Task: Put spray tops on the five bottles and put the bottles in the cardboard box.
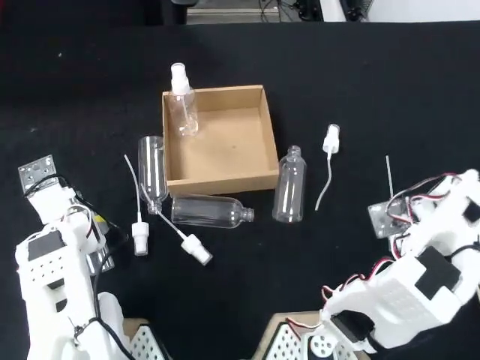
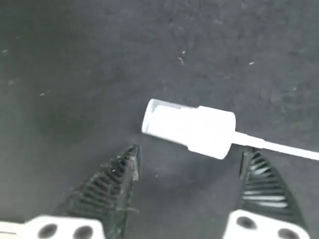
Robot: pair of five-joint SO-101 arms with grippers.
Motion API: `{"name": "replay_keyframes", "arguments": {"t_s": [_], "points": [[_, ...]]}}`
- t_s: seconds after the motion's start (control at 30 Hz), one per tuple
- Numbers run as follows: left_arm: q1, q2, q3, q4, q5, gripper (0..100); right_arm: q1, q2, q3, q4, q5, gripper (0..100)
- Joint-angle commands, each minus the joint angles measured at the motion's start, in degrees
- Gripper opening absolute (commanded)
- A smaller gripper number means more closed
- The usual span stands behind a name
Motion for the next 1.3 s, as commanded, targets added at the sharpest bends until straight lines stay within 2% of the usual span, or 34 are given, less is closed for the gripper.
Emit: {"name": "replay_keyframes", "arguments": {"t_s": [0.0,0.1,0.2,0.4,0.5,0.63,0.73,0.83,1.0,1.1,1.27], "points": [[0.04,-1.41,-0.4,-0.97,0.18,3,-0.88,-1.54,2.68,-6.68,-1.85,28.7],[0.04,-1.41,-0.4,-0.97,0.18,3,-3.16,-3.82,3.12,-3.78,-6.59,28.6],[0.04,-1.41,-0.4,-0.97,0.18,3,-5.8,-7.25,3.12,1.14,-15.74,28.6],[0.04,-1.41,-0.4,-0.97,0.18,3,-11.34,-11.38,3.12,2.9,-46.07,28.6],[0.04,-1.41,-0.4,-0.97,0.18,3,-12.66,-11.91,2.86,1.67,-57.14,28.6],[0.04,-1.41,-0.4,-0.88,0.18,3,-13.27,-12.53,2.77,-0.44,-60.92,28.6],[0.04,-1.41,-0.4,-0.97,0.18,3,-15.21,-14.29,1.71,4.57,-70.77,28.6],[0.04,-1.41,-0.4,-0.97,0.18,3,-18.29,-15.6,0.04,4.75,-79.3,28.6],[0.04,-1.41,-0.4,-0.97,0.18,3,-23.65,-15.08,1.63,-3.43,-87.56,28.6],[0.04,-1.41,-0.4,-0.88,0.18,3,-25.67,-13.23,3.74,-11.96,-91.6,28.6],[0.04,-1.41,-0.4,-0.7,0.18,3,-22.68,-8.66,4.44,-24.44,-93.98,28.6]]}}
